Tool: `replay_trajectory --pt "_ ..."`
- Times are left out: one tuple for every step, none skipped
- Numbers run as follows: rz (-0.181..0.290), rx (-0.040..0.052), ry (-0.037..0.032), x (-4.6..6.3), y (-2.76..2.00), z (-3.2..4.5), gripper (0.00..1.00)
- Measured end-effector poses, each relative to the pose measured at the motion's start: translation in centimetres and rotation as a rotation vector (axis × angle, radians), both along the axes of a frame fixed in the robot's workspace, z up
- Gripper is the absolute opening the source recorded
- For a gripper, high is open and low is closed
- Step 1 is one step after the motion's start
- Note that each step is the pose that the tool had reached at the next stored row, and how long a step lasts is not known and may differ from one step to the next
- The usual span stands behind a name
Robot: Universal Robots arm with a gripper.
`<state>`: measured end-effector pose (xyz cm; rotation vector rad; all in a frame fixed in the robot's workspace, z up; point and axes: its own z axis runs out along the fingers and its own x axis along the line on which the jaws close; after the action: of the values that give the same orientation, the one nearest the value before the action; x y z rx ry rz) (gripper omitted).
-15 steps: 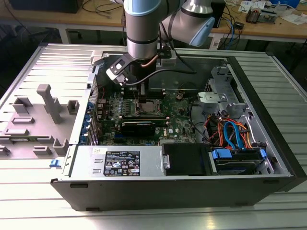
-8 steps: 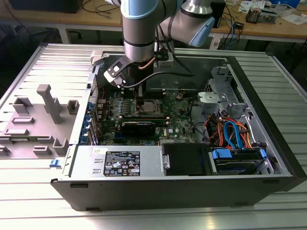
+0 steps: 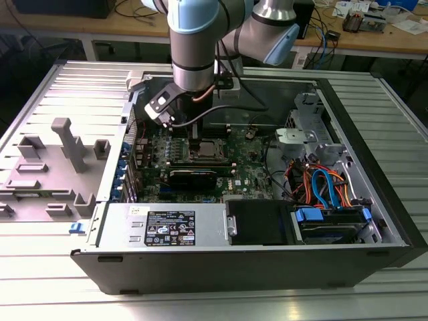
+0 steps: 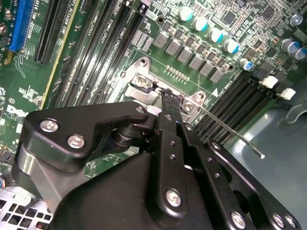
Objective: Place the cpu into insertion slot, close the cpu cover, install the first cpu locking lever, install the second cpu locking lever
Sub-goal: 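Close the cpu cover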
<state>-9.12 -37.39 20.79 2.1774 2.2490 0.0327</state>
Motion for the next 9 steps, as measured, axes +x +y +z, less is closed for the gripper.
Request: replay_trajectory --pt "0.000 0.0000 0.0000 0.00 0.00 -0.04 0.11" --pt "0.000 0.0000 0.0000 0.00 0.00 -0.07 0.11" --pt "0.000 -0.0001 0.0001 -0.01 0.00 -0.08 0.11" --pt "0.000 -0.0002 0.0001 -0.01 0.00 -0.08 0.11" --pt "0.000 0.0000 0.0001 -0.01 0.00 -0.08 0.11" --pt "0.000 0.0002 -0.0001 0.00 0.01 -0.06 0.11" --pt "0.000 0.0003 -0.0001 -0.01 0.00 0.09 0.11" --pt "0.000 0.0001 0.0000 -0.01 0.00 0.27 0.11" --pt "0.000 0.0001 0.0000 -0.01 0.00 0.58 0.11"
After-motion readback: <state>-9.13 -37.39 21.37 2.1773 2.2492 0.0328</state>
